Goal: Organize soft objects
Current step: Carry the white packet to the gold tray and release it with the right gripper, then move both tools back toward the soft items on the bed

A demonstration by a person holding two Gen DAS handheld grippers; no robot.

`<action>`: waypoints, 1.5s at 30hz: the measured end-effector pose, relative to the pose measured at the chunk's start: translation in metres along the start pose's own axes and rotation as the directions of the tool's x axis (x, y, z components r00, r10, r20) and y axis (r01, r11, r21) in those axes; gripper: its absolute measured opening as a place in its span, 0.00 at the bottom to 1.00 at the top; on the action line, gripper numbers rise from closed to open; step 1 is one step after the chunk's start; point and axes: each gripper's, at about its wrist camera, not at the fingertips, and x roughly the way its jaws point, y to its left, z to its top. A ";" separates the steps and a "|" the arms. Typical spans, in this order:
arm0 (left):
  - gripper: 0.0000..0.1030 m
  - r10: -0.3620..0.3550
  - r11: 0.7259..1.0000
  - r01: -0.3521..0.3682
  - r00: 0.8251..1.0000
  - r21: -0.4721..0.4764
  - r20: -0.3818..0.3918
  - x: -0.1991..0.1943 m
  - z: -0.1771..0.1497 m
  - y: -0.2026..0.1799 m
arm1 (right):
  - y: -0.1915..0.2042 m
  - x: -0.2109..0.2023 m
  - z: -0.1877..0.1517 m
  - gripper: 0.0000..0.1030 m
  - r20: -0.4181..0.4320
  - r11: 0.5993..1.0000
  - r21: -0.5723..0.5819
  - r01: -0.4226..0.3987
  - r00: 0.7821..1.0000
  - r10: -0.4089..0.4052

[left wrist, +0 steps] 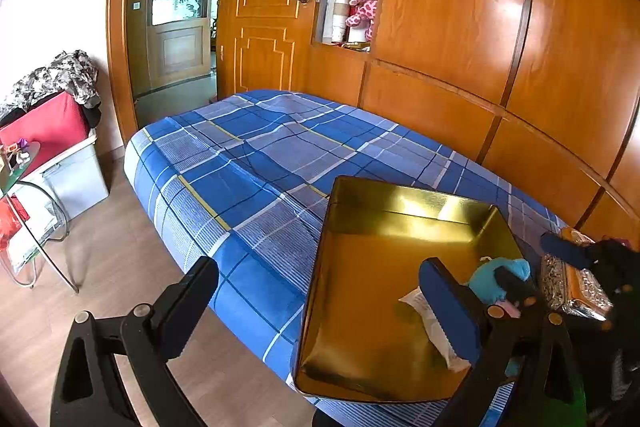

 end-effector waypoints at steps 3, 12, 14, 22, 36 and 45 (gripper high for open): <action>0.98 -0.008 1.000 0.008 1.000 0.008 0.006 -0.003 0.000 -0.003 | -0.006 -0.012 0.003 0.56 0.021 0.999 0.039 0.029 0.999 -0.030; 0.98 -0.020 1.000 0.020 1.000 0.023 0.007 -0.005 -0.002 -0.011 | -0.023 -0.045 0.011 0.56 0.087 0.988 0.128 0.084 0.992 -0.096; 0.98 -0.021 0.999 0.021 1.000 0.026 0.007 -0.006 -0.003 -0.013 | -0.025 -0.050 0.013 0.56 0.100 0.987 0.132 0.089 0.990 -0.102; 0.98 -0.024 0.999 0.024 1.000 0.027 0.000 -0.007 -0.007 -0.015 | -0.026 -0.057 0.014 0.56 0.121 0.986 0.142 0.087 0.987 -0.105; 0.98 -0.060 0.996 0.060 0.998 0.068 -0.013 -0.014 -0.017 -0.035 | -0.041 -0.065 0.005 0.56 0.122 0.978 0.176 0.109 0.984 -0.132; 0.98 -0.213 0.946 0.210 0.977 0.247 -0.017 -0.035 -0.025 -0.097 | -0.114 -0.083 -0.034 0.56 0.081 0.934 0.278 0.224 0.963 -0.256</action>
